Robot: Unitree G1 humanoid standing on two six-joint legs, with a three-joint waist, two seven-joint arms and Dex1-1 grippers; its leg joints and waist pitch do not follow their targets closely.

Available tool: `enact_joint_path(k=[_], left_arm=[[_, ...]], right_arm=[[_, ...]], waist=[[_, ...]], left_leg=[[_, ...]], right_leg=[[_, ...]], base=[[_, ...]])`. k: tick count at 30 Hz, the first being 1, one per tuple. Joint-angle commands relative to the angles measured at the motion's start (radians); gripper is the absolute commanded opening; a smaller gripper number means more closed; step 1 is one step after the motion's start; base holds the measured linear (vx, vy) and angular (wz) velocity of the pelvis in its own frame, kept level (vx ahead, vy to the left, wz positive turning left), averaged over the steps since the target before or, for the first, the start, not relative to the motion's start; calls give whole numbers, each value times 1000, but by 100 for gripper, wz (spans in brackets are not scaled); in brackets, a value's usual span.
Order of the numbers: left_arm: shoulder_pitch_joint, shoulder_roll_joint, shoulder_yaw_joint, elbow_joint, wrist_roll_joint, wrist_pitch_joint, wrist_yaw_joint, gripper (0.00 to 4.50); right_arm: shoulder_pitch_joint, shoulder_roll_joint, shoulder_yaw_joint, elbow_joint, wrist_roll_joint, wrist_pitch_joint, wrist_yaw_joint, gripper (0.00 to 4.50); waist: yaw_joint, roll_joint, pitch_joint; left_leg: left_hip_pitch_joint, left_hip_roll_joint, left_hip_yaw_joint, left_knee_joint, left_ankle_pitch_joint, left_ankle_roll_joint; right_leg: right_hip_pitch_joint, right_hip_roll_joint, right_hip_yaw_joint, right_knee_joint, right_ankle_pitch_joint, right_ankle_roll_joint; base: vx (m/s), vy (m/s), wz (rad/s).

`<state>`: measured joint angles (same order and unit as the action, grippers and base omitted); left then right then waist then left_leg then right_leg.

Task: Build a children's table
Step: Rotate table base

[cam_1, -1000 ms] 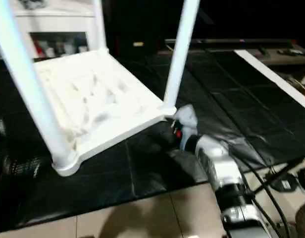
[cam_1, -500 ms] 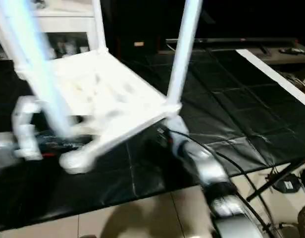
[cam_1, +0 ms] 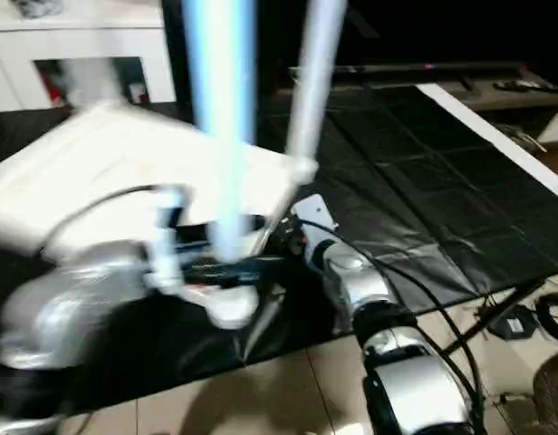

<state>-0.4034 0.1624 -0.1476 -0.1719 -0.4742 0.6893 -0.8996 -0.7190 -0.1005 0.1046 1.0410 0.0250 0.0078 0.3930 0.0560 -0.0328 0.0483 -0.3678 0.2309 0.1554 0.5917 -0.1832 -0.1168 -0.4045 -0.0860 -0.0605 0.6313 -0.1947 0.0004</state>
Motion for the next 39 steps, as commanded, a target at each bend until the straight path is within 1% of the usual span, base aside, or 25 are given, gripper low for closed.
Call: enact_joint_path(k=[1, 2, 4, 5, 6, 7, 9, 14, 18, 19, 20, 21, 22, 23, 24, 25, 26, 27, 28, 29, 32, 33, 34, 35, 39], left_arm=[[-41, -34, -57, 16, 13, -34, 18, 446], [-58, -44, -63, 45, 39, -54, 36, 446], [-80, -45, -70, 91, 85, -87, 63, 446], [-94, -28, -71, 132, 131, -124, 81, 446], [-94, -28, -71, 132, 131, -124, 81, 446], [-105, 14, -63, 171, 171, -164, 74, 446], [-105, 14, -63, 171, 171, -164, 74, 446], [-70, 137, -12, 99, 74, -117, -83, 446], [-47, 218, -36, 89, 59, -102, -182, 446], [-46, 248, -63, 106, 85, -126, -208, 446], [-46, 267, -80, 119, 104, -144, -223, 446], [-51, 306, -130, 159, 161, -192, -249, 446], [-57, 327, -164, 183, 206, -224, -256, 418], [-58, 330, -170, 188, 214, -231, -257, 418], [-66, 355, -220, 230, 281, -289, -267, 411], [-71, 362, -240, 248, 301, -303, -275, 411], [-71, 362, -240, 248, 301, -303, -275, 411], [-76, 366, -255, 260, 316, -312, -282, 393], [-81, 372, -269, 269, 329, -322, -294, 379], [-91, 373, -284, 292, 352, -341, -296, 371], [-116, 370, -311, 349, 395, -388, -294, 360], [-127, 367, -315, 373, 400, -406, -295, 347], [-134, 364, -318, 391, 403, -420, -296, 334], [-148, 359, -323, 422, 413, -452, -297, 329], [-172, 344, -329, 485, 434, -497, -294, 300]], right_arm=[[-29, 49, 29, 6, -8, -27, 25, 450], [-27, 48, 26, 13, -10, -29, 21, 450], [-26, 41, 17, 28, -16, -32, 4, 450], [-22, 29, 2, 38, -17, -36, -18, 450], [-22, 29, 2, 38, -17, -36, -18, 450], [-7, 1, -25, 45, -12, -41, -43, 450], [-7, 1, -25, 45, -12, -41, -43, 450], [76, -102, -77, 1, 30, -68, 33, 450], [129, -165, -79, -79, 48, -82, 144, 450], [150, -189, -77, -122, 57, -78, 189, 450], [163, -203, -76, -150, 63, -75, 216, 450], [190, -228, -83, -220, 93, -48, 282, 450], [206, -246, -77, -262, 102, -37, 323, 450], [210, -249, -75, -271, 105, -35, 332, 450], [249, -284, -62, -362, 128, -18, 407, 450], [279, -313, -49, -427, 141, -6, 453, 450], [279, -313, -49, -427, 141, -6, 453, 450], [303, -339, -37, -474, 145, -5, 488, 450], [331, -369, -25, -526, 149, 8, 528, 450], [366, -410, -8, -603, 171, 64, 588, 450], [439, -489, 21, -760, 241, 167, 714, 450], [461, -508, 20, -809, 266, 190, 748, 450], [475, -519, 17, -841, 285, 209, 768, 450], [492, -535, 13, -885, 312, 239, 792, 450], [519, -559, 14, -948, 331, 254, 820, 450]], waist=[[11, 15, -69], [9, 12, -70], [9, 12, -70], [10, 18, -69], [11, 17, -69], [11, 15, -69], [13, 16, -71], [28, 17, -73], [38, 19, -69], [42, 18, -68], [40, 16, -66], [42, 25, -65], [39, 20, -65], [39, 22, -67], [38, 20, -64], [39, 24, -65], [39, 24, -65], [39, 26, -66], [40, 23, -65], [42, 27, -64], [44, 22, -63], [48, 27, -64], [50, 25, -66], [51, 27, -64], [53, 26, -64]], left_leg=[[-3, -18, 22, -61, -105, 10], [1, -17, 23, -59, -111, 14], [3, -15, 23, -60, -119, 15], [5, -14, 24, -60, -124, 16], [6, -14, 23, -60, -126, 16], [4, -15, 22, -61, -125, 15], [6, -15, 23, -59, -124, 13], [11, -14, 26, -56, -97, 17], [13, -14, 28, -59, -132, 21], [15, -14, 27, -61, -148, 24], [10, -14, 25, -63, -156, 21], [14, -14, 25, -64, -174, 22], [11, -14, 24, -65, -179, 25], [12, -13, 23, -64, -179, 24], [11, -13, 23, -65, -182, 29], [9, -13, 22, -65, -175, 31], [9, -13, 22, -65, -175, 31], [10, -11, 22, -64, -173, 29], [10, -11, 22, -64, -178, 27], [10, -11, 22, -65, -184, 28], [7, -11, 20, -67, -194, 41], [9, -10, 20, -66, -200, 45], [8, -9, 20, -64, -196, 48], [6, -10, 19, -65, -195, 48], [7, -8, 19, -66, -207, 37]], right_leg=[[68, -30, 30, -54, 13, -239], [66, -29, 30, -57, 11, -239], [65, -29, 29, -56, 3, -243], [63, -28, 30, -59, -2, -242], [62, -28, 29, -60, -5, -240], [65, -28, 29, -58, -9, -234], [65, -29, 30, -58, -8, -234], [62, -24, 30, -48, 65, -255], [59, -24, 29, -53, 22, -254], [61, -24, 29, -58, -3, -246], [63, -26, 29, -59, -26, -241], [60, -25, 29, -63, -47, -235], [63, -24, 29, -66, -58, -222], [62, -26, 30, -63, -59, -220], [62, -24, 30, -68, -69, -214], [64, -27, 31, -67, -72, -207], [64, -27, 31, -67, -72, -207], [62, -28, 31, -67, -72, -213], [62, -28, 30, -68, -78, -219], [63, -27, 31, -70, -84, -221], [66, -25, 30, -73, -92, -213], [65, -27, 31, -76, -105, -209], [65, -29, 32, -74, -101, -212], [63, -29, 31, -76, -110, -212], [60, -33, 31, -80, -152, -209]], base=[[0, 0, 0], [0, 0, 0], [0, 0, 0], [0, 0, 0], [0, 0, 0], [0, 0, 0], [0, 0, 0], [0, 0, 0], [0, 0, 0], [0, 0, 0], [0, 0, 0], [0, 0, 0], [0, 0, 0], [0, 0, 0], [0, 0, 0], [0, 0, 0], [0, 0, 0], [0, 0, 0], [0, 0, 0], [0, 0, 0], [0, 0, 0], [0, 0, 0], [0, 0, 0], [0, 0, 0], [0, 0, 0]])
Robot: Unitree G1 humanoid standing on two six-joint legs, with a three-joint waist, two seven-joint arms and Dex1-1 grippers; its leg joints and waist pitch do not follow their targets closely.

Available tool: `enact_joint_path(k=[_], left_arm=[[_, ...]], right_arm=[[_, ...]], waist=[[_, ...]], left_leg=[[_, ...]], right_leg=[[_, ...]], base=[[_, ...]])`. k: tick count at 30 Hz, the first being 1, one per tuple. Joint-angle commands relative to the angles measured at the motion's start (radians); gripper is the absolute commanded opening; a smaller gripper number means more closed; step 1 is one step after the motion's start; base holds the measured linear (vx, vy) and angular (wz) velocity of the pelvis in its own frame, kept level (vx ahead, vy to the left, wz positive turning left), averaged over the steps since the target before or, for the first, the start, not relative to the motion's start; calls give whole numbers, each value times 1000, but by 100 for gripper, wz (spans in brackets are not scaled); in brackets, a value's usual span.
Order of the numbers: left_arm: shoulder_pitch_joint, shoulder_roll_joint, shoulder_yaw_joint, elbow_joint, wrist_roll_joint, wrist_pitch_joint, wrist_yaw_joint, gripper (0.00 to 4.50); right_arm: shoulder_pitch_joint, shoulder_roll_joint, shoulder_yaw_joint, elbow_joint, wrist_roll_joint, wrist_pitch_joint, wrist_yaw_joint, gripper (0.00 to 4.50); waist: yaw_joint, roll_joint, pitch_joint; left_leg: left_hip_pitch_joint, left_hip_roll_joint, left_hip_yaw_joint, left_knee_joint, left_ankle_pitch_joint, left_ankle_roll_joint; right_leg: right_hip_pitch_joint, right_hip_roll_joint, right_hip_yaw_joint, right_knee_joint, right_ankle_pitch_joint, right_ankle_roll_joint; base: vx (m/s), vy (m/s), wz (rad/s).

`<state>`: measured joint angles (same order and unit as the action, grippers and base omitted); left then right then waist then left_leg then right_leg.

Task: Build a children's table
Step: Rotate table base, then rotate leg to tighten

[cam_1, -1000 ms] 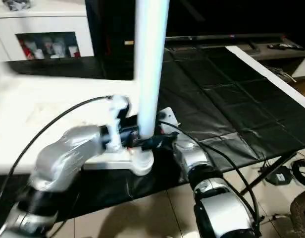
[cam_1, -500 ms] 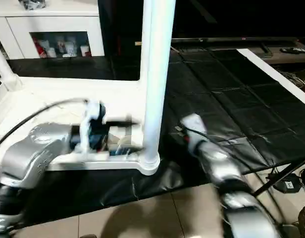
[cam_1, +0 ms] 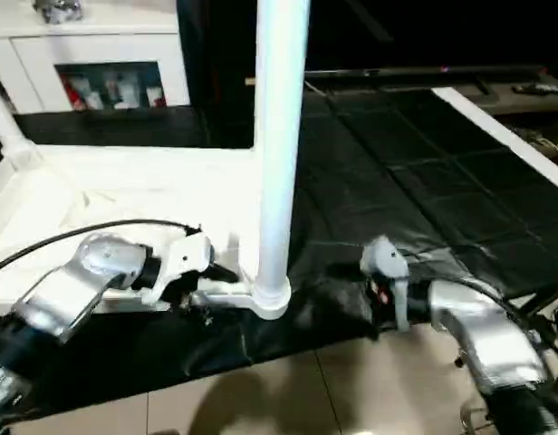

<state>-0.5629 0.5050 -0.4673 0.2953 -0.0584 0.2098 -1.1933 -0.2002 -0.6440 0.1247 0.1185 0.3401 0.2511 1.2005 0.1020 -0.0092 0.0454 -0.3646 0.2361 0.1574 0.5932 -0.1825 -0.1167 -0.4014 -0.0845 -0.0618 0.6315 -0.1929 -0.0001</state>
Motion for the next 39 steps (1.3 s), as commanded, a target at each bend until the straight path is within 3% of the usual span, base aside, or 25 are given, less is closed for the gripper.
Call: enact_joint_path(k=[1, 3, 4, 10, 24, 34, 39], left_arm=[[-16, 0, -12, 30, 24, -26, -1, 283], [-27, -5, -13, 55, 32, -37, -1, 281], [-31, -8, -12, 66, 35, -41, -2, 254], [-55, -11, -14, 132, 46, -73, -33, 209], [-61, -27, -7, 156, 42, -76, -64, 99], [-59, -35, -10, 159, 41, -71, -88, 22], [-51, -42, -10, 132, 13, -72, -134, 5]], right_arm=[[6, -20, -6, -40, 22, 18, 15, 450], [11, -25, -6, -59, 28, 32, 17, 450], [14, -29, -6, -72, 31, 44, 16, 450], [32, -46, -12, -145, 52, 109, 14, 450], [31, -43, 3, -173, 48, 138, -7, 450], [31, -27, -1, -166, 43, 132, -24, 450], [-15, 25, 12, -94, 10, 76, -51, 450]], waist=[[6, 3, -61], [7, 6, -62], [8, 9, -63], [17, 10, -66], [18, 5, -63], [18, 5, -63], [16, 4, -65]], left_leg=[[3, -14, 17, -67, -213, 34], [5, -13, 17, -67, -208, 31], [4, -14, 16, -66, -202, 29], [6, -12, 16, -65, -186, 29], [5, -11, 16, -68, -199, 21], [4, -11, 16, -68, -198, 20], [5, -12, 17, -67, -192, 17]], right_leg=[[57, -35, 32, -82, -170, -206], [55, -34, 33, -82, -167, -204], [56, -35, 33, -79, -156, -208], [57, -35, 33, -74, -99, -220], [56, -38, 33, -78, -147, -207], [56, -39, 33, -79, -152, -206], [53, -40, 32, -76, -146, -213]], base=[[0, 0, 0], [0, 0, 0], [0, 0, 0], [0, 0, 0], [0, 0, 0], [0, 0, 0], [0, 0, 0]])
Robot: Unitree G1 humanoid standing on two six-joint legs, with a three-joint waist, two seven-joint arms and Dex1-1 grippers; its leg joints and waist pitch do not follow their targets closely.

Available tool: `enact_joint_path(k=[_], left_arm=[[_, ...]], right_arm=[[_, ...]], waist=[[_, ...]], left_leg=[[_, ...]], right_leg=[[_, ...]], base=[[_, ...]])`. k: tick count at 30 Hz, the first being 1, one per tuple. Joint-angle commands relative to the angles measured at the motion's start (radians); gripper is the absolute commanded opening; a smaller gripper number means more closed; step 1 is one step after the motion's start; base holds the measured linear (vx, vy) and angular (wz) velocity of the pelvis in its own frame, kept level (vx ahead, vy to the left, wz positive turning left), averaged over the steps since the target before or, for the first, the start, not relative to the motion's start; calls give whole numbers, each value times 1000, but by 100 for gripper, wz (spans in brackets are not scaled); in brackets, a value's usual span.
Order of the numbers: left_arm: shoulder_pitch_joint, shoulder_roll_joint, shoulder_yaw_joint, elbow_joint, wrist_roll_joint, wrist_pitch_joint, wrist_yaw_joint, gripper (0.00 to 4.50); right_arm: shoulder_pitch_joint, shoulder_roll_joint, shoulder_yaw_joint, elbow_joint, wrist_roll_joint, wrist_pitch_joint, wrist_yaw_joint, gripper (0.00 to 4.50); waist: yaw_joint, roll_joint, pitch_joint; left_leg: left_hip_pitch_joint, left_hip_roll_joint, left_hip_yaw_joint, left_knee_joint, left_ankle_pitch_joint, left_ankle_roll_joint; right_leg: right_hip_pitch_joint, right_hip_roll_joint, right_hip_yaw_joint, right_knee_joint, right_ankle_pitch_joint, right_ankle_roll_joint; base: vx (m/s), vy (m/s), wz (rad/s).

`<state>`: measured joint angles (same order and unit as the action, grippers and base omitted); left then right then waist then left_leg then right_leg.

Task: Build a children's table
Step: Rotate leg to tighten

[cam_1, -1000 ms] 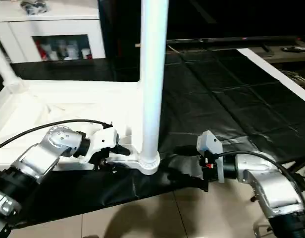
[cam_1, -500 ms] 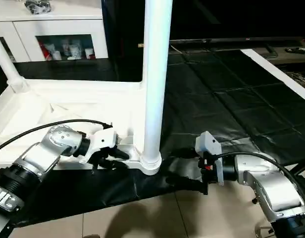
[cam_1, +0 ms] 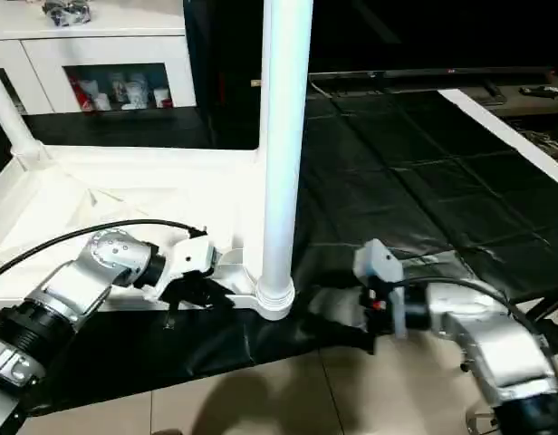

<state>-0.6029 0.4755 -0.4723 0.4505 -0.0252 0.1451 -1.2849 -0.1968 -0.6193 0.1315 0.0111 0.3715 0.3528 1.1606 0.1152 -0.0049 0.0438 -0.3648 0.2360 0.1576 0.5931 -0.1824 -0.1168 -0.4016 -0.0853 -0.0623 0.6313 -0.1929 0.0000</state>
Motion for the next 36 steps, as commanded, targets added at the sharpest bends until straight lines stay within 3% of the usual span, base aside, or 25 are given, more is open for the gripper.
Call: enact_joint_path(k=[1, 5, 7, 8, 10, 11, 12, 16, 22, 30, 36], left_arm=[[-6, -11, -13, -33, -22, -10, -63, 5], [0, -7, -49, -35, -11, -46, -117, 5], [-3, -8, -61, -29, -5, -62, -135, 5], [-8, -11, -68, -24, 0, -71, -144, 5], [-15, -13, -79, -17, 9, -85, -158, 5], [-18, -15, -83, -15, 11, -90, -162, 0], [-26, -22, -93, -7, 20, -101, -171, 0], [-38, -35, -107, 11, 39, -118, -182, 0], [-38, -44, -108, 16, 44, -126, -186, 0], [-41, -50, -95, 37, 55, -122, -170, 0], [-43, -101, -18, 68, 14, -21, -56, 0]], right_arm=[[-43, 19, 11, 51, -32, -53, -13, 450], [-121, 63, 43, 163, -47, -107, 28, 450], [-148, 74, 62, 202, -49, -114, 62, 450], [-165, 79, 74, 227, -52, -119, 87, 450], [-188, 89, 93, 260, -59, -126, 122, 450], [-196, 92, 98, 269, -56, -124, 140, 420], [-221, 102, 115, 302, -48, -118, 195, 420], [-263, 116, 143, 375, -58, -128, 271, 379], [-312, 143, 162, 482, -73, -170, 316, 336], [-325, 161, 149, 523, -59, -172, 359, 268], [-291, 181, 97, 496, -2, -140, 337, 256]], waist=[[3, 1, -64], [3, 0, -69], [6, 4, -68], [6, -1, -67], [12, 1, -66], [14, 1, -66], [16, -3, -66], [26, -3, -65], [27, -8, -67], [28, -8, -66], [31, -8, -63]], left_leg=[[5, -11, 17, -67, -187, 16], [9, -12, 20, -63, -160, 27], [10, -11, 21, -62, -169, 31], [11, -10, 21, -62, -174, 34], [9, -9, 22, -64, -181, 34], [9, -9, 22, -65, -184, 33], [10, -9, 23, -64, -189, 32], [16, -4, 29, -65, -207, 34], [10, -6, 28, -65, -198, 28], [9, -6, 28, -65, -189, 34], [15, -4, 30, -67, -216, 28]], right_leg=[[54, -39, 33, -75, -135, -216], [53, -37, 32, -66, -53, -248], [52, -36, 31, -65, -49, -256], [52, -36, 31, -66, -52, -257], [53, -38, 31, -66, -71, -254], [53, -38, 31, -66, -78, -252], [53, -38, 31, -66, -87, -251], [47, -41, 32, -68, -111, -252], [50, -43, 30, -66, -114, -244], [49, -44, 30, -68, -137, -236], [44, -44, 32, -75, -177, -234]], base=[[0, 0, 0], [0, 0, 0], [0, 0, 0], [0, 0, 0], [0, 0, 0], [0, 0, 0], [0, 0, 0], [0, 0, 0], [0, 0, 0], [0, 0, 0], [0, 0, 0]])
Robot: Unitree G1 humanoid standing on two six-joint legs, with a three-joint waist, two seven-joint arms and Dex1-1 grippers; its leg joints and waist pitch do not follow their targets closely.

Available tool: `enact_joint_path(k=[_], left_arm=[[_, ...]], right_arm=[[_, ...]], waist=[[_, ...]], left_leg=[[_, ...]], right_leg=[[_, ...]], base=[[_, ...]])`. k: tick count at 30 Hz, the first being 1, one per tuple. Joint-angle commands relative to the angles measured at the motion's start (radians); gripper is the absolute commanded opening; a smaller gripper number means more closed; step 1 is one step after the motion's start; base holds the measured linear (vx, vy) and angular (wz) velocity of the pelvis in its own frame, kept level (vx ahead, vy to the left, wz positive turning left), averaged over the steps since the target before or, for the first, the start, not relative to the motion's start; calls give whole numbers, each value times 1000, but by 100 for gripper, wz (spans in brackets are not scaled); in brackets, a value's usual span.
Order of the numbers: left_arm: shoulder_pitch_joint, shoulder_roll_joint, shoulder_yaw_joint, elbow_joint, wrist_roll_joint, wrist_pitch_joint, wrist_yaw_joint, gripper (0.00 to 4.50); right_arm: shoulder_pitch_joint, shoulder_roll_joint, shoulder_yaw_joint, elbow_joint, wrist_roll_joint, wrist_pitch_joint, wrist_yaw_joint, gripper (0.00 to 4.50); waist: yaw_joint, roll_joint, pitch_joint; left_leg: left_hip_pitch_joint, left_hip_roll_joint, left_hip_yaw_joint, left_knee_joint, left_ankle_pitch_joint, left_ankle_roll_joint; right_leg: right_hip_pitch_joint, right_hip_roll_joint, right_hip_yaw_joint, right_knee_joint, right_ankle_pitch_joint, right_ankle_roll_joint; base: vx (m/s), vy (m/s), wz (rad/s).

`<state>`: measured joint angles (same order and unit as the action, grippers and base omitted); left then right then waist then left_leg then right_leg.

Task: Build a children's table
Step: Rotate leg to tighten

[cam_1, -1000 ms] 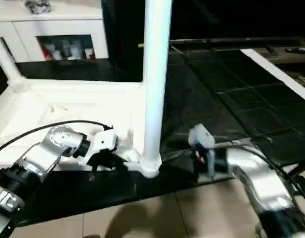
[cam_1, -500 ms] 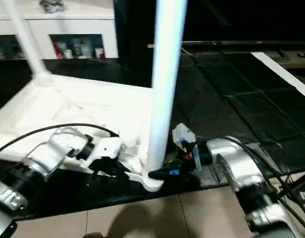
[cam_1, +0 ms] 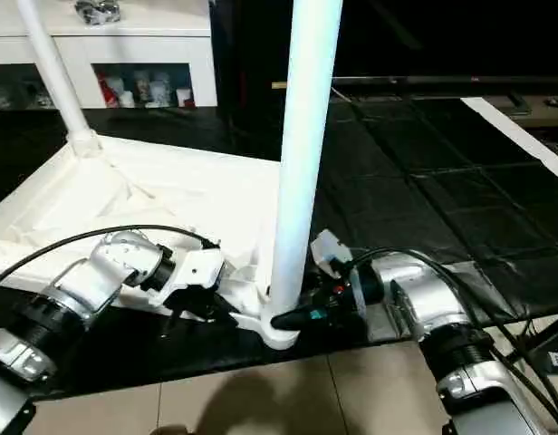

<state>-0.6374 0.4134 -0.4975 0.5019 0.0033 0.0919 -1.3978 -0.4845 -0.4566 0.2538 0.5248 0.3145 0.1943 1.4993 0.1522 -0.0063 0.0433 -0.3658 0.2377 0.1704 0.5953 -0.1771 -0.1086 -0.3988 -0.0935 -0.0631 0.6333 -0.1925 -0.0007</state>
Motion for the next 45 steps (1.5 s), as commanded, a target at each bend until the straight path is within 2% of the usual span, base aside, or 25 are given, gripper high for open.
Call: enact_joint_path(k=[1, 3, 5, 7, 8, 9, 11, 12, 13, 15, 18, 19, 20, 21, 22, 25, 28, 34, 36, 37, 38, 39, 41, 42, 45], left_arm=[[-12, -55, 31, 22, -27, 62, 91, 0], [-19, -100, 93, 35, -55, 140, 196, 0], [-23, -123, 118, 42, -56, 173, 259, 0], [-27, -149, 138, 51, -53, 199, 318, 0], [-34, -185, 160, 67, -51, 226, 390, 0], [-43, -222, 183, 85, -51, 250, 454, 0], [-51, -253, 194, 101, -45, 259, 498, 0], [-51, -253, 194, 101, -45, 259, 498, 0], [-70, -303, 214, 138, -44, 268, 573, 0], [-99, -347, 232, 183, -38, 265, 652, 0], [-135, -367, 242, 233, -30, 244, 698, 0], [-147, -367, 243, 249, -24, 232, 706, 0], [-160, -363, 244, 269, -18, 218, 712, 0], [-163, -358, 241, 272, -13, 212, 709, 0], [-163, -354, 238, 276, -1, 203, 704, 0], [-154, -337, 228, 277, 31, 169, 678, 0], [-136, -308, 214, 270, 31, 147, 617, 0], [-111, -244, 182, 260, 23, 106, 477, 0], [-88, -197, 153, 230, 16, 49, 344, 0], [-81, -184, 144, 219, 14, 27, 303, 0], [-73, -171, 137, 205, 5, 27, 256, 0], [-66, -147, 119, 187, -2, 10, 180, 0], [-64, -133, 107, 180, -5, 3, 139, 0], [-64, -122, 97, 177, -4, -5, 108, 0], [-71, -103, 75, 183, 7, -38, 42, 0]], right_arm=[[11, 25, -41, -27, 64, 18, -31, 256], [43, 59, -79, -33, 47, -2, -168, 255], [49, 89, -94, -18, 15, -10, -280, 254], [45, 126, -113, 11, -15, -17, -408, 251], [33, 167, -129, 45, -46, -25, -540, 251], [20, 203, -140, 77, -76, -38, -644, 249], [0, 237, -152, 107, -89, -28, -721, 247], [0, 237, -152, 107, -89, -28, -721, 245], [-49, 295, -177, 175, -104, -26, -871, 245], [-103, 347, -194, 245, -127, -27, -1021, 243], [-153, 383, -207, 302, -138, -47, -1112, 243], [-163, 393, -214, 308, -137, -61, -1116, 243], [-167, 400, -216, 305, -141, -77, -1111, 277], [-165, 401, -215, 301, -143, -78, -1107, 277], [-163, 404, -221, 300, -146, -82, -1110, 312], [-146, 402, -227, 287, -153, -104, -1088, 321], [-107, 370, -216, 246, -152, -137, -1023, 354], [-36, 268, -209, 163, -114, -170, -846, 403], [-5, 190, -209, 107, -88, -174, -700, 421], [3, 169, -208, 90, -79, -172, -656, 435], [8, 147, -202, 75, -72, -171, -609, 443], [16, 111, -193, 48, -63, -170, -523, 448], [19, 89, -184, 31, -53, -162, -466, 449], [21, 70, -173, 16, -45, -154, -416, 449], [21, 29, -137, -12, -35, -143, -294, 449]], waist=[[-7, -6, -63], [-9, -10, -64], [-15, -10, -62], [-33, -13, -63], [-37, -11, -64], [-50, -8, -64], [-62, -10, -68], [-63, -8, -68], [-66, 3, -70], [-71, 3, -69], [-73, 5, -69], [-72, 7, -69], [-69, 5, -69], [-67, 4, -69], [-65, 4, -69], [-62, 1, -69], [-56, 2, -68], [-51, 4, -65], [-48, 7, -64], [-44, 3, -68], [-42, 8, -68], [-41, 10, -67], [-36, 8, -66], [-33, 14, -66], [-25, 13, -64]], left_leg=[[11, -8, 16, -70, -220, 19], [8, -10, 13, -71, -207, 15], [5, -13, 12, -72, -201, 9], [-10, -19, 8, -76, -175, -9], [-8, -20, 7, -75, -175, -9], [-9, -22, 9, -72, -168, -12], [-11, -26, 8, -71, -157, -13], [-8, -26, 10, -69, -145, 1], [-3, -26, 12, -65, -139, 10], [-2, -29, 12, -68, -144, 6], [1, -26, 12, -69, -154, 10], [2, -26, 13, -70, -167, 15], [1, -25, 12, -71, -170, 18], [2, -24, 13, -71, -168, 21], [1, -23, 12, -71, -163, 26], [0, -23, 13, -71, -156, 35], [2, -22, 14, -72, -168, 38], [4, -18, 14, -75, -199, 40], [5, -18, 13, -75, -212, 46], [4, -15, 13, -73, -194, 56], [4, -15, 15, -71, -181, 64], [4, -14, 15, -71, -178, 66], [4, -13, 17, -70, -173, 72], [8, -11, 17, -70, -190, 71], [9, -8, 17, -72, -215, 60]], right_leg=[[45, -37, 33, -76, -187, -228], [48, -38, 31, -77, -198, -216], [48, -37, 30, -81, -212, -201], [57, -37, 25, -81, -251, -167], [57, -38, 25, -84, -254, -162], [52, -36, 27, -83, -232, -167], [58, -34, 25, -82, -224, -170], [55, -32, 25, -86, -196, -176], [49, -30, 28, -82, -150, -199], [50, -27, 27, -83, -146, -206], [50, -27, 27, -83, -130, -214], [48, -27, 27, -85, -131, -218], [51, -28, 27, -85, -126, -217], [51, -28, 27, -85, -120, -217], [52, -28, 27, -83, -103, -218], [54, -30, 28, -82, -82, -222], [53, -32, 29, -85, -107, -216], [50, -31, 30, -87, -120, -220], [53, -31, 29, -90, -125, -220], [57, -32, 31, -84, -85, -230], [55, -30, 31, -78, -43, -245], [53, -31, 31, -78, -36, -248], [53, -30, 30, -77, -34, -255], [50, -28, 28, -78, -50, -259], [48, -31, 28, -80, -85, -259]], base=[[0, 0, 0], [0, 0, 0], [0, 0, 0], [0, 0, 0], [0, 0, 0], [0, 0, 0], [0, 0, 0], [0, 0, 0], [0, 0, 0], [0, 0, 0], [0, 0, 0], [0, 0, 0], [0, 0, 0], [0, 0, 0], [0, 0, 0], [0, 0, 0], [0, 0, 0], [0, 0, 0], [0, 0, 0], [0, 0, 0], [0, 0, 0], [0, 0, 0], [0, 0, 0], [0, 0, 0], [0, 0, 0]])
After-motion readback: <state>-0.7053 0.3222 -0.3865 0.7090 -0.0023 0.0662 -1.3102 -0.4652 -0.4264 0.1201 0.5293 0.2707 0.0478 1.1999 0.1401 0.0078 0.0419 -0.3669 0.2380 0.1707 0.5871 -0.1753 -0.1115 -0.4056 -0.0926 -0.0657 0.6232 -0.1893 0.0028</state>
